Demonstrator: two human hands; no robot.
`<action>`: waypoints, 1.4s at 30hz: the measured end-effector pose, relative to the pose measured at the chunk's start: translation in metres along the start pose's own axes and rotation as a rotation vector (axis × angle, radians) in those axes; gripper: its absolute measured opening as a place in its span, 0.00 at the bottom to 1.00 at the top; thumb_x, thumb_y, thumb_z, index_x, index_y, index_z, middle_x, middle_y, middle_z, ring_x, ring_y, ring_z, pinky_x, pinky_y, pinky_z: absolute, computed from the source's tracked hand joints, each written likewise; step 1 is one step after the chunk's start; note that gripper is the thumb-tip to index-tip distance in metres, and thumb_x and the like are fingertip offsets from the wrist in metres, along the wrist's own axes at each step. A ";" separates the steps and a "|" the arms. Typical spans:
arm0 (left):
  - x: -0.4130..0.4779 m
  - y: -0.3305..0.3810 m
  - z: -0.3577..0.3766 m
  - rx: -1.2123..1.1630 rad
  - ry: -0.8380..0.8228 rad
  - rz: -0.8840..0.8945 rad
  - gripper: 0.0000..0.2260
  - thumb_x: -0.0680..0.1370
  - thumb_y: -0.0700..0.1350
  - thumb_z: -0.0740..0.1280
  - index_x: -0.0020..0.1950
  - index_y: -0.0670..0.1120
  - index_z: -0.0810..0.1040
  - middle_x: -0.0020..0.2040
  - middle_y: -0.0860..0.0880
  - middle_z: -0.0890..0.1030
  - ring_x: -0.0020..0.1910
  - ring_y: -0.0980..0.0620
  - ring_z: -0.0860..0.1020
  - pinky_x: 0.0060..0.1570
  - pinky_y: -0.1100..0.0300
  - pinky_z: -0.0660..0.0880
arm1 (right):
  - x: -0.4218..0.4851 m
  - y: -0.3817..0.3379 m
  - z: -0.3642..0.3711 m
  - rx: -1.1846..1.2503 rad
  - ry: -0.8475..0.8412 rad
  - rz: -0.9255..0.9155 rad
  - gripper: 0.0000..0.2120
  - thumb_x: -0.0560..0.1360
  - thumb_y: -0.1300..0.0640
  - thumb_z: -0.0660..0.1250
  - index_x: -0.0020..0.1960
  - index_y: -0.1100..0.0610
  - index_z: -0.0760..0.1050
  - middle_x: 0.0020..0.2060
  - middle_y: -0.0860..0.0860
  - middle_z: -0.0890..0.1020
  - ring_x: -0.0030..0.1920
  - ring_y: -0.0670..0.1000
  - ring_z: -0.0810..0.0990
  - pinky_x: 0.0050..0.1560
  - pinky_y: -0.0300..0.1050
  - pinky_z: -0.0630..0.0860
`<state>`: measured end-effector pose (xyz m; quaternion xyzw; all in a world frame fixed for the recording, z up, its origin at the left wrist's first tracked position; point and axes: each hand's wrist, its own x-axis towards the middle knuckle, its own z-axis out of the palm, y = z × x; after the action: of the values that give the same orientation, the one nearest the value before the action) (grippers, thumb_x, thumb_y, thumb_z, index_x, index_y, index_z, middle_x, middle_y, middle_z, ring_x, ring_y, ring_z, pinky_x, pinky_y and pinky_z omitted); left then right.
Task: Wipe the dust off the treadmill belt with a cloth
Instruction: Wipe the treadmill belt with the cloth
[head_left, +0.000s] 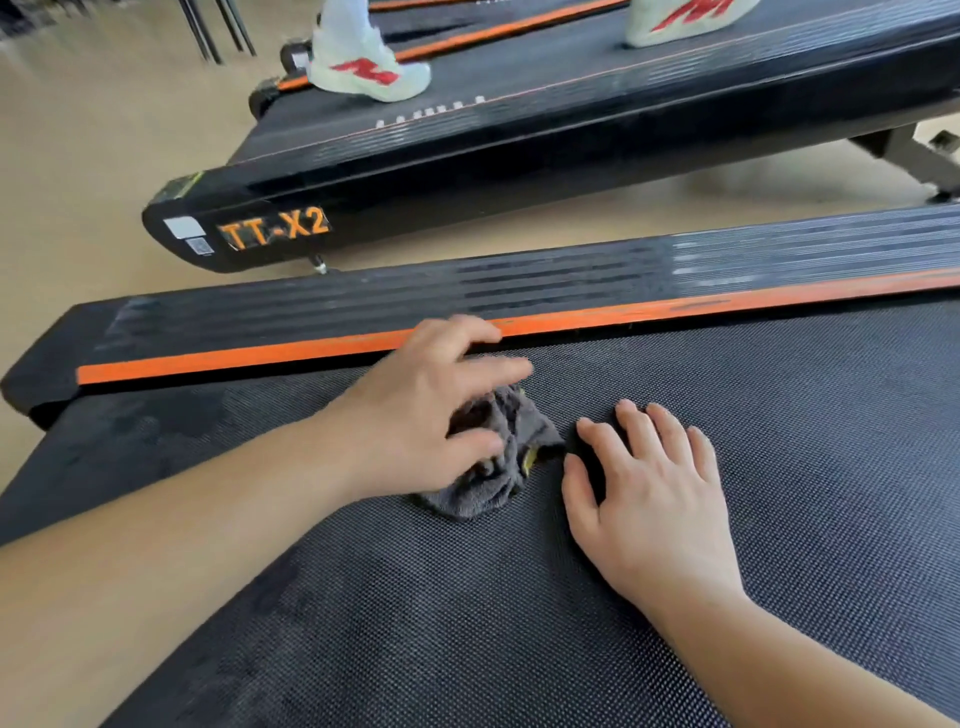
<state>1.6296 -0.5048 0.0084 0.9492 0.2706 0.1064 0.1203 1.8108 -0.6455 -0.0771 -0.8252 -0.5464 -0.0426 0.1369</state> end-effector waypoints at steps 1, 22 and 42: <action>-0.002 -0.001 0.009 -0.013 -0.065 0.074 0.20 0.77 0.53 0.71 0.68 0.55 0.76 0.73 0.52 0.69 0.71 0.53 0.65 0.73 0.55 0.63 | 0.000 0.000 0.000 -0.003 -0.001 0.000 0.21 0.79 0.40 0.59 0.66 0.47 0.78 0.69 0.54 0.77 0.73 0.62 0.69 0.73 0.65 0.63; -0.007 0.011 0.048 0.123 0.131 -0.072 0.07 0.78 0.44 0.65 0.44 0.51 0.83 0.44 0.52 0.77 0.43 0.47 0.72 0.40 0.50 0.75 | 0.000 0.001 -0.001 0.000 -0.006 -0.001 0.21 0.80 0.40 0.57 0.67 0.46 0.77 0.70 0.53 0.76 0.74 0.61 0.68 0.74 0.65 0.63; -0.046 0.039 0.057 0.014 0.041 0.139 0.08 0.79 0.38 0.64 0.48 0.48 0.82 0.44 0.53 0.80 0.44 0.49 0.72 0.44 0.51 0.75 | 0.000 0.001 0.000 0.005 -0.015 -0.002 0.21 0.80 0.40 0.56 0.67 0.46 0.76 0.70 0.53 0.76 0.74 0.62 0.67 0.74 0.65 0.62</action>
<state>1.6258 -0.5713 -0.0407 0.9642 0.2070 0.1319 0.1002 1.8120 -0.6458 -0.0771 -0.8246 -0.5484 -0.0351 0.1347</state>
